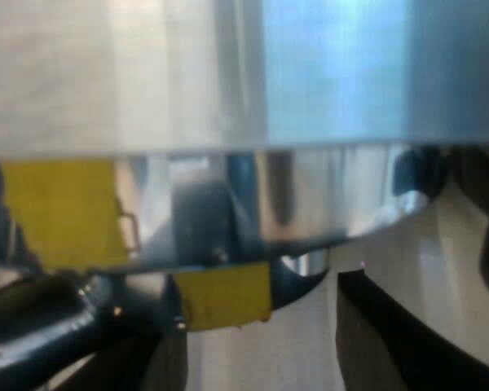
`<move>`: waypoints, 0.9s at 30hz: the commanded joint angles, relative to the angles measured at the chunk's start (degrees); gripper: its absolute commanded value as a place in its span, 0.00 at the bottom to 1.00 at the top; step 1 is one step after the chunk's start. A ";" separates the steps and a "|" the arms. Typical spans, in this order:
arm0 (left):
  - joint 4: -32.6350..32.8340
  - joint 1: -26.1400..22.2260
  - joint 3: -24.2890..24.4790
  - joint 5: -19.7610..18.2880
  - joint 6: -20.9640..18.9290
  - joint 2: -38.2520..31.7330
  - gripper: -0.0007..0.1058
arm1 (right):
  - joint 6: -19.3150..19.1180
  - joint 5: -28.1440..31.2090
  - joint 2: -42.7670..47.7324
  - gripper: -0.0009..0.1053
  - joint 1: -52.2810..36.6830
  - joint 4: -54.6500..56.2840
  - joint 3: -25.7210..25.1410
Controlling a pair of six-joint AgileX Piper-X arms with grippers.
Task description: Put the handle in the coffee machine
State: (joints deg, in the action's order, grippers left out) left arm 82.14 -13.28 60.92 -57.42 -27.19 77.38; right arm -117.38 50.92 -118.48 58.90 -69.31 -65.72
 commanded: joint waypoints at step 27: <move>1.57 4.21 3.63 -3.87 -0.56 -3.27 0.01 | -3.67 -4.91 1.82 0.44 -0.02 -4.13 -2.05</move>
State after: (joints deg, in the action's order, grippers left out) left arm 86.91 -7.55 62.74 -62.02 -26.14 74.82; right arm -120.77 48.24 -118.48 58.69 -69.20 -66.10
